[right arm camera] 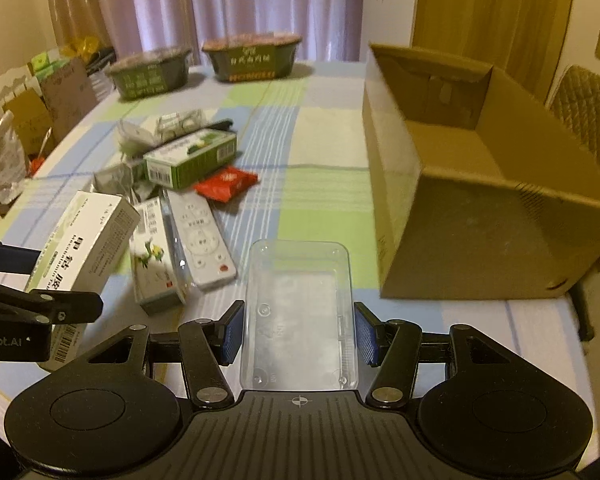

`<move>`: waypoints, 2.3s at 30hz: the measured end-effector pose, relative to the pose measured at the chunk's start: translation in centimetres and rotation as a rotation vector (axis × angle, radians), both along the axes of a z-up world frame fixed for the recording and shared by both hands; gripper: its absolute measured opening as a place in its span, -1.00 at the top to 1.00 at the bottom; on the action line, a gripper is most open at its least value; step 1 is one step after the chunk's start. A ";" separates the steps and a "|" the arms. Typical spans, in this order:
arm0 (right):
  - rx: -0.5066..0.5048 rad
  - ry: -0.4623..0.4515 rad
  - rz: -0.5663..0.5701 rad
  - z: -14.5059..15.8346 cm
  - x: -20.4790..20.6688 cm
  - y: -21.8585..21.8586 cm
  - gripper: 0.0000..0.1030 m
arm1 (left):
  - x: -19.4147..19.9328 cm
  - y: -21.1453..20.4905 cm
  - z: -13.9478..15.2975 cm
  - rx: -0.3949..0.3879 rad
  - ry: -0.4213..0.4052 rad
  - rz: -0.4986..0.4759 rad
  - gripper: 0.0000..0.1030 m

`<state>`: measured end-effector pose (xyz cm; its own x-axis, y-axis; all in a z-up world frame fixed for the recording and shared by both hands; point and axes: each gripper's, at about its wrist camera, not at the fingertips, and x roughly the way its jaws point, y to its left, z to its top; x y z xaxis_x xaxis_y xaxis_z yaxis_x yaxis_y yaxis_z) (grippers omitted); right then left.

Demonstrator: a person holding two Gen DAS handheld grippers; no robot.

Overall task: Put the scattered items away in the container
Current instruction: 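Lift the held tray and medicine box and carry both toward the cardboard box, then open the left gripper to drop the medicine box while the right drops the tray into the box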

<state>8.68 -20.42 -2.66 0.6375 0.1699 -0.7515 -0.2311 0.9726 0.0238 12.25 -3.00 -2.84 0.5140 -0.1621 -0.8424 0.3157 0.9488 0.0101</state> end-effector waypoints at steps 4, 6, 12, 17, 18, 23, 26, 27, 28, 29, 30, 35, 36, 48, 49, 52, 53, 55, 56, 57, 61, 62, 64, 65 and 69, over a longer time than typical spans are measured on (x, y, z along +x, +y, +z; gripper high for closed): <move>0.007 -0.057 -0.031 3.1 -0.3 -1.7 -0.13 | 0.2 -1.8 2.1 -0.015 -0.032 -0.039 -0.30; 0.007 -0.096 -0.050 4.9 0.0 -2.6 -0.13 | 0.5 -3.2 3.3 -0.023 -0.054 -0.067 -0.30; 0.010 -0.185 -0.118 9.6 3.2 -6.8 -0.13 | 2.5 -8.8 6.5 -0.066 -0.108 -0.157 -0.30; -0.014 -0.194 -0.164 10.7 7.1 -10.8 -0.13 | 5.0 -13.5 8.1 -0.095 -0.131 -0.217 -0.30; -0.013 -0.191 -0.174 10.6 7.6 -11.8 -0.13 | 5.4 -14.3 8.2 -0.102 -0.132 -0.224 -0.30; -0.011 -0.166 -0.198 9.9 9.5 -14.5 -0.13 | 7.7 -17.6 8.2 -0.115 -0.131 -0.253 -0.30; -0.003 -0.156 -0.203 9.6 9.9 -15.8 -0.13 | 8.6 -18.9 7.7 -0.117 -0.126 -0.262 -0.30; 0.001 -0.153 -0.204 9.5 10.0 -16.1 -0.13 | 8.8 -19.2 7.6 -0.117 -0.125 -0.265 -0.30; 0.004 -0.151 -0.205 9.3 10.1 -16.3 -0.13 | 8.9 -19.6 7.5 -0.116 -0.124 -0.268 -0.30; 0.007 -0.149 -0.206 9.1 10.1 -16.5 -0.13 | 9.1 -19.9 7.4 -0.116 -0.122 -0.270 -0.30; 0.011 -0.146 -0.206 9.0 10.2 -16.7 -0.13 | 9.2 -20.2 7.2 -0.117 -0.118 -0.272 -0.30; 0.021 -0.134 -0.217 8.3 10.6 -17.5 -0.13 | 9.8 -21.0 6.7 -0.128 -0.116 -0.273 -0.30; 0.023 -0.132 -0.219 8.2 10.7 -17.7 -0.13 | 9.9 -21.2 6.6 -0.133 -0.115 -0.270 -0.31; 0.021 -0.128 -0.217 8.0 10.8 -18.2 -0.13 | 10.0 -20.5 6.4 -0.107 -0.122 -0.228 -0.43; 0.022 -0.128 -0.215 8.0 10.8 -18.1 -0.13 | 10.0 -20.4 6.5 -0.107 -0.122 -0.225 -0.43; 0.023 -0.128 -0.206 8.1 11.0 -17.8 -0.13 | 9.8 -20.1 6.5 -0.106 -0.121 -0.222 -0.43; 0.025 -0.126 -0.203 8.0 11.1 -17.7 -0.13 | 9.7 -20.1 6.5 -0.108 -0.120 -0.222 -0.44; 0.029 -0.120 -0.194 7.9 11.3 -17.5 -0.13 | 9.7 -19.8 6.5 -0.111 -0.119 -0.215 -0.44; 0.032 -0.115 -0.187 7.9 11.5 -17.4 -0.13 | 9.7 -19.7 6.5 -0.112 -0.119 -0.212 -0.45; 0.036 -0.109 -0.177 7.8 11.7 -17.3 -0.13 | 9.7 -19.6 6.5 -0.114 -0.118 -0.210 -0.45; 0.037 -0.069 -0.115 7.1 12.8 -16.3 -0.14 | 9.7 -19.0 6.3 -0.114 -0.116 -0.200 -0.54; 0.029 -0.060 -0.100 7.0 13.0 -16.0 -0.14 | 9.7 -18.9 6.3 -0.112 -0.118 -0.199 -0.61; 0.013 -0.056 -0.086 6.7 13.4 -15.6 -0.14 | 9.5 -18.5 6.4 -0.120 -0.132 -0.198 -0.77; 0.009 -0.054 -0.084 6.6 13.5 -15.4 -0.14 | 9.5 -18.3 6.5 -0.125 -0.139 -0.199 -0.82; -0.006 -0.096 -0.091 6.7 13.4 -15.1 -1.00 | 9.4 -17.8 6.7 -0.120 -0.163 -0.199 -0.90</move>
<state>22.09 -35.49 4.01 0.7190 0.1035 -0.6873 -0.1423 0.9898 0.0001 21.63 -20.84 3.84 0.5891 -0.3666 -0.7202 0.4993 0.8658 -0.0323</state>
